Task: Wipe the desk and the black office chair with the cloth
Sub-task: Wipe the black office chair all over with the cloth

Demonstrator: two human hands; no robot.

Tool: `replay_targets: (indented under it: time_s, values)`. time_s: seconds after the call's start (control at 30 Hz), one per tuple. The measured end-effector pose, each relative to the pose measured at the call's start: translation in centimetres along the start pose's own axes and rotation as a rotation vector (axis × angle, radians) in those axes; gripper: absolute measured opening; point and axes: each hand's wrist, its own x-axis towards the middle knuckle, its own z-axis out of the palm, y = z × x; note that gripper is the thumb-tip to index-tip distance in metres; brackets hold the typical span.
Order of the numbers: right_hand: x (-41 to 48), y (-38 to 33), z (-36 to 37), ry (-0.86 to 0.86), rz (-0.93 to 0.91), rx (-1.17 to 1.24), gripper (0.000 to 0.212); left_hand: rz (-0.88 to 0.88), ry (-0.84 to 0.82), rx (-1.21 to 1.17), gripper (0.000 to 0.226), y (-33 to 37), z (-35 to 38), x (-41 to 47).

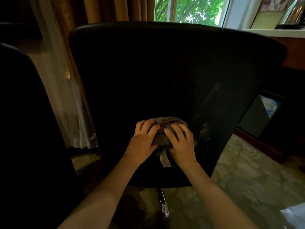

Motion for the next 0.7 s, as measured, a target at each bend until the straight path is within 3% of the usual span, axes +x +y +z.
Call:
replay_targets:
  time_s: [0.2,0.3,0.43,0.57,0.7]
  values:
    - [-3.1,-1.6,0.4,-0.337,0.066,0.072,0.055,-0.002,-0.362,0.091,0.049,1.0,0.0,-2.1]
    - [-1.5,-2.2,-1.2,-0.374,0.108,0.098,0.046,-0.025,-0.315,0.086,0.048,1.3,-2.0,-1.7]
    - [2.9,-1.4,-3.4,-0.202,0.109,0.128,0.042,0.011,-0.096,0.056,0.047,1.4,-5.7,0.8]
    - [8.7,-1.0,-6.1,0.028,0.065,0.135,0.038,0.088,0.263,0.106,0.054,1.0,-10.0,4.0]
    - [14.3,-0.5,-7.7,0.18,0.005,0.087,0.037,0.079,0.538,0.104,0.041,0.0,-13.0,7.4]
